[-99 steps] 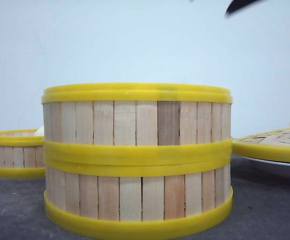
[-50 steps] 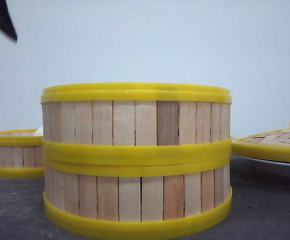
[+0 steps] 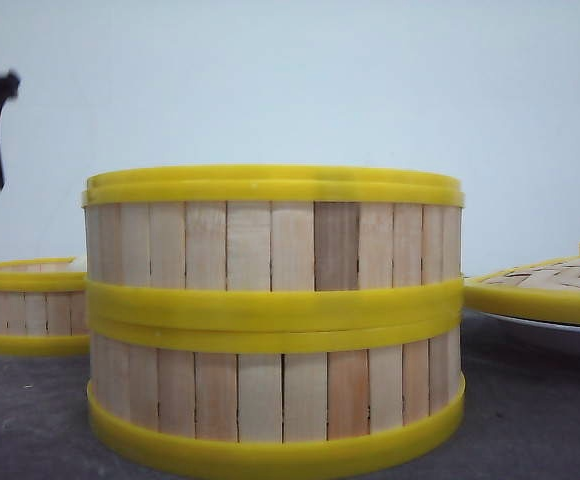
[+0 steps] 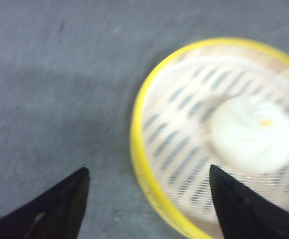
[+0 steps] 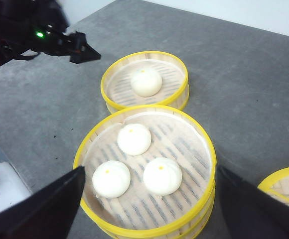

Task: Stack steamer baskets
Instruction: 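Move the left gripper to the rim of another bun-filled basket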

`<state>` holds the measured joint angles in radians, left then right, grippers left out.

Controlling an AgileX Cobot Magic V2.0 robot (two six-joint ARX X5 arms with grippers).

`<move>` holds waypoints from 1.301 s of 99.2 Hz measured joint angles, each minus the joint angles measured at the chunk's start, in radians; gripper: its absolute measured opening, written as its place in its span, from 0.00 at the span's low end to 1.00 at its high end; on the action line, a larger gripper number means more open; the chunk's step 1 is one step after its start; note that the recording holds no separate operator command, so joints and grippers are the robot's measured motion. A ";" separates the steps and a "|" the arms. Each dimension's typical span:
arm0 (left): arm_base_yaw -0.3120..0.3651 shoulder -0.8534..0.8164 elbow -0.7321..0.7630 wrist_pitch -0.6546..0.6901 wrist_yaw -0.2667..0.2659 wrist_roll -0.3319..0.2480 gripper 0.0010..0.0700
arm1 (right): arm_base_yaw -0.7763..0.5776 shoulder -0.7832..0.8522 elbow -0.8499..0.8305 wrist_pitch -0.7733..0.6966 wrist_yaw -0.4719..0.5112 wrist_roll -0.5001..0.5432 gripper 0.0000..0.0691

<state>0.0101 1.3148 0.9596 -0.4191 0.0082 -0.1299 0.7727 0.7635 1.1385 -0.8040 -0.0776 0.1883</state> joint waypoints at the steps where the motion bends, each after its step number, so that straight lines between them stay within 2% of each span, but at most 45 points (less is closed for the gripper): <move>1: 0.002 0.006 0.000 0.001 0.002 0.000 0.66 | 0.001 0.000 0.000 0.000 0.000 0.000 0.75; 23: 0.012 0.102 0.000 0.043 0.045 0.000 0.60 | 0.006 0.000 0.000 0.000 0.000 0.000 0.75; 49: 0.012 0.159 0.001 0.074 0.047 0.000 0.54 | 0.006 0.000 0.000 0.000 0.000 0.000 0.68; 83: 0.012 0.224 0.001 0.109 0.050 0.000 0.53 | 0.006 0.000 0.000 0.000 0.001 0.000 0.68; 98: 0.012 0.250 0.001 0.110 0.050 0.000 0.47 | 0.006 0.000 0.000 0.002 0.003 0.000 0.68; 111: 0.012 0.251 0.001 0.120 0.050 -0.004 0.35 | 0.006 0.000 0.000 0.008 0.003 0.000 0.68; 129: 0.011 0.251 0.001 0.124 0.055 -0.018 0.25 | 0.006 0.000 0.000 0.032 0.003 0.000 0.68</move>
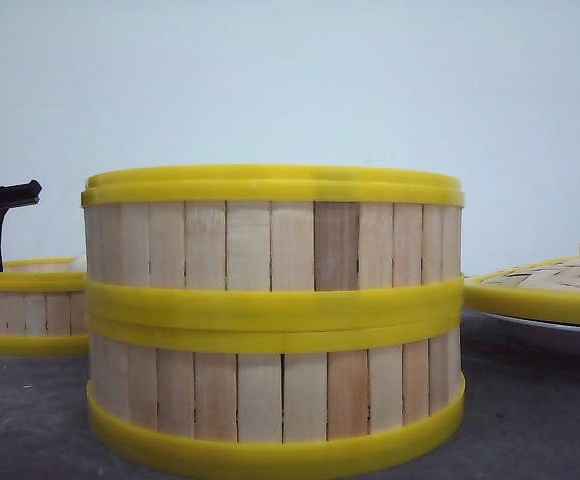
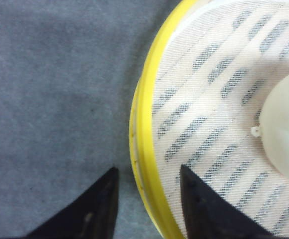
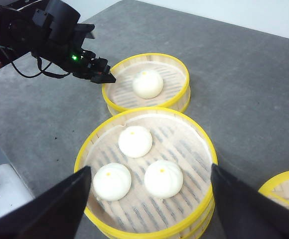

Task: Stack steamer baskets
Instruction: 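Move the left gripper to the rim of another bun-filled basket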

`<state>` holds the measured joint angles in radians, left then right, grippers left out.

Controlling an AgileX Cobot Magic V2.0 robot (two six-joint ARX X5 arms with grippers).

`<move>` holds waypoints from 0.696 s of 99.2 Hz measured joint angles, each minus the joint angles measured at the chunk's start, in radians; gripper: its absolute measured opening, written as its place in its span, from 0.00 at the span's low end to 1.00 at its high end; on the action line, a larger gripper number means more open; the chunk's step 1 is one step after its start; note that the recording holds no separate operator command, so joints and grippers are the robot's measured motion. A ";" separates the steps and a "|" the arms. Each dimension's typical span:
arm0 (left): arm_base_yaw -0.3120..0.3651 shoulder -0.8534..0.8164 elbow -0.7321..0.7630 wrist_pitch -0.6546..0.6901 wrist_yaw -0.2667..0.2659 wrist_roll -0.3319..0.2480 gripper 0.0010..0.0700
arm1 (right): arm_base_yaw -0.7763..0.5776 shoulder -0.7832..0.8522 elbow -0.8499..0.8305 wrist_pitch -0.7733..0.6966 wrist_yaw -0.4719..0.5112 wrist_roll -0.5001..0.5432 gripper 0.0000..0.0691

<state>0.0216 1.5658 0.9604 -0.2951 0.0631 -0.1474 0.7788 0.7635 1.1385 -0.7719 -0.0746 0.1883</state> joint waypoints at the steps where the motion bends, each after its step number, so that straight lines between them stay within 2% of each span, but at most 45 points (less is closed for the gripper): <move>1: 0.000 0.000 0.000 0.000 0.000 0.000 0.24 | 0.000 0.000 0.000 0.002 0.000 0.000 0.68; 32: 0.000 0.021 0.014 0.000 0.011 -0.014 0.13 | 0.000 0.000 0.000 0.021 0.000 0.000 0.68; 69: 0.000 0.058 0.039 0.003 0.014 -0.029 0.05 | 0.000 0.000 0.000 0.021 0.000 0.000 0.67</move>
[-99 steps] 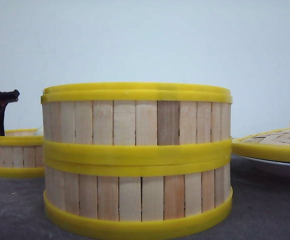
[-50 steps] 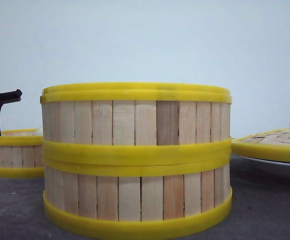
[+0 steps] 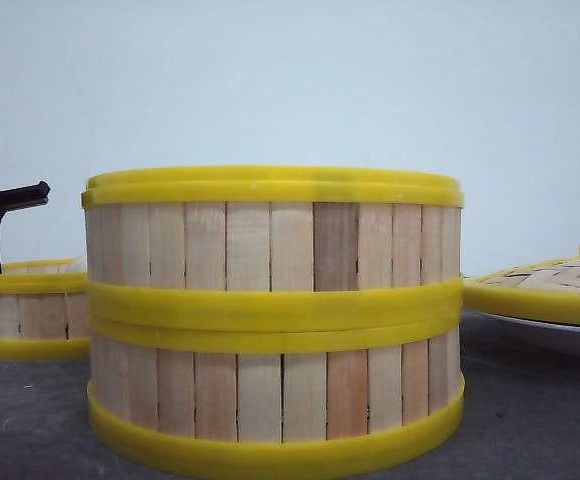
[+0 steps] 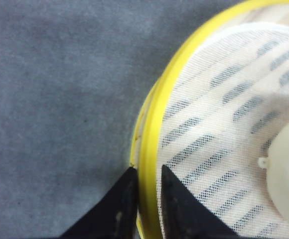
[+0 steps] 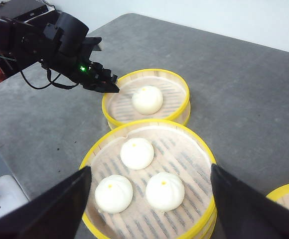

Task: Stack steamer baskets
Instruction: 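Move the left gripper to the rim of another bun-filled basket, then grasp the basket rim with the left gripper and lift it over the stack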

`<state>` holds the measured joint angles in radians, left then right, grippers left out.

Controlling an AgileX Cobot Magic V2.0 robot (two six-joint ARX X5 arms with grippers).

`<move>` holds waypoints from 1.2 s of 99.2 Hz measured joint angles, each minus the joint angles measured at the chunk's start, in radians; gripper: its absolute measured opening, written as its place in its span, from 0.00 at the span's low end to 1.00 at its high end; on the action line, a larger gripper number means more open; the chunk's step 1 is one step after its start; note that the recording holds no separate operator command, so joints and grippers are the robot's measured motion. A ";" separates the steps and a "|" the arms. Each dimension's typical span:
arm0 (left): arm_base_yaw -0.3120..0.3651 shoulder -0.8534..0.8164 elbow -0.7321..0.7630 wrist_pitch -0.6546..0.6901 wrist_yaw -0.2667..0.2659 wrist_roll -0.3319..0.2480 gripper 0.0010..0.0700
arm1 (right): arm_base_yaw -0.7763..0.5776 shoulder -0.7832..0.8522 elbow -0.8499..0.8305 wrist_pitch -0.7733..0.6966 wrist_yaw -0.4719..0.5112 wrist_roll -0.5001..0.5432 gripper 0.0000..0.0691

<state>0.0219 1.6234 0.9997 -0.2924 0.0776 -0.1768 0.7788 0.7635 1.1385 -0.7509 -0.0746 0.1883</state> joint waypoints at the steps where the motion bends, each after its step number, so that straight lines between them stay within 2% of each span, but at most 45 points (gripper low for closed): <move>1: 0.000 0.000 0.000 -0.001 0.000 0.000 0.05 | 0.000 0.000 0.000 0.000 0.000 0.000 0.67; 24: 0.000 0.020 0.054 -0.079 -0.003 0.008 0.05 | 0.000 0.000 0.000 0.000 0.000 0.000 0.67; 44: 0.000 0.046 0.153 -0.237 -0.011 0.022 0.04 | 0.000 0.000 0.000 0.000 0.000 0.000 0.67; 73: 0.000 0.047 0.325 -0.364 -0.006 0.047 0.04 | 0.000 0.000 0.000 0.000 0.000 0.000 0.67; 91: 0.000 0.047 0.439 -0.446 0.045 0.051 0.04 | 0.000 0.000 0.000 0.000 0.000 -0.001 0.67; 119: -0.011 0.040 0.629 -0.574 0.212 0.045 0.04 | 0.000 0.000 0.000 0.000 0.000 -0.005 0.67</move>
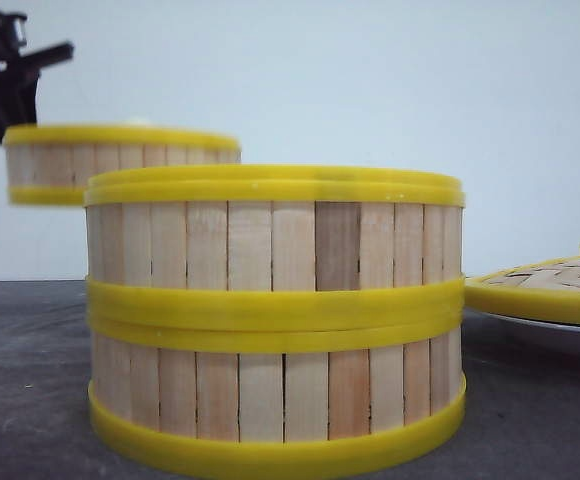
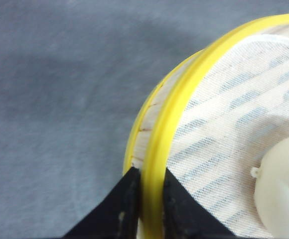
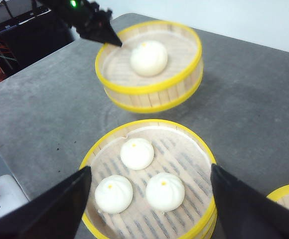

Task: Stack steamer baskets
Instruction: 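Grasp the basket rim with the left gripper and lift it over the stack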

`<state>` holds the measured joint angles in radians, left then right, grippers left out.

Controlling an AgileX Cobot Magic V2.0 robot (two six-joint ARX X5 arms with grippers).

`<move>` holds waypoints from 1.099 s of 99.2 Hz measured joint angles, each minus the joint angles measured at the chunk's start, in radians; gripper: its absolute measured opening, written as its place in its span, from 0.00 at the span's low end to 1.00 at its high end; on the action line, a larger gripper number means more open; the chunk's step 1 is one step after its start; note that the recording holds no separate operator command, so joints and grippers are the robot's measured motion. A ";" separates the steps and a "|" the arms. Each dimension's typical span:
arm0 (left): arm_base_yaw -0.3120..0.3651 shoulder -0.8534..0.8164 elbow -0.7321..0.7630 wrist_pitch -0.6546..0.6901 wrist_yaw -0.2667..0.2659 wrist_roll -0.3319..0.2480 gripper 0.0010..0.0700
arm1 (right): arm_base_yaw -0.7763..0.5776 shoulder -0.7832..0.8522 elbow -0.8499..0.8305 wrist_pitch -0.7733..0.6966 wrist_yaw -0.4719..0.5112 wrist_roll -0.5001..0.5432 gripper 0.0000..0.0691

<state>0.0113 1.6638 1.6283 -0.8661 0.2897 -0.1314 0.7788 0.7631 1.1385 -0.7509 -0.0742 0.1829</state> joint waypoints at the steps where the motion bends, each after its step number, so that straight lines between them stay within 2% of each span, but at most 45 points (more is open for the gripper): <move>1: -0.001 -0.001 0.002 -0.002 0.006 0.000 0.04 | 0.000 0.000 0.000 0.000 0.000 0.000 0.67; 13: -0.031 -0.032 0.010 -0.037 0.078 0.001 0.04 | 0.000 0.000 0.000 0.000 0.018 -0.003 0.67; 26: -0.090 -0.086 0.011 -0.075 0.109 0.023 0.04 | 0.000 0.000 0.010 -0.001 0.026 -0.013 0.67; 45: -0.194 -0.166 0.019 -0.153 0.110 0.087 0.04 | 0.000 0.000 0.031 0.000 0.048 -0.026 0.67; 66: -0.319 -0.184 0.019 -0.215 0.108 0.128 0.04 | 0.000 -0.005 0.031 -0.008 0.048 -0.029 0.67; 79: -0.381 -0.184 0.019 -0.230 0.085 0.150 0.04 | 0.000 -0.014 0.031 -0.014 0.048 -0.029 0.67; 88: -0.404 -0.182 0.019 -0.229 0.065 0.157 0.04 | 0.000 -0.020 0.031 -0.016 0.048 -0.029 0.67; 109: -0.435 -0.165 0.005 -0.219 0.055 0.169 0.04 | 0.000 -0.033 0.031 -0.018 0.053 -0.028 0.67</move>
<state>-0.4232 1.4990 1.6337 -1.0851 0.3447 0.0380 0.7788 0.7303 1.1698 -0.7689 -0.0216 0.1547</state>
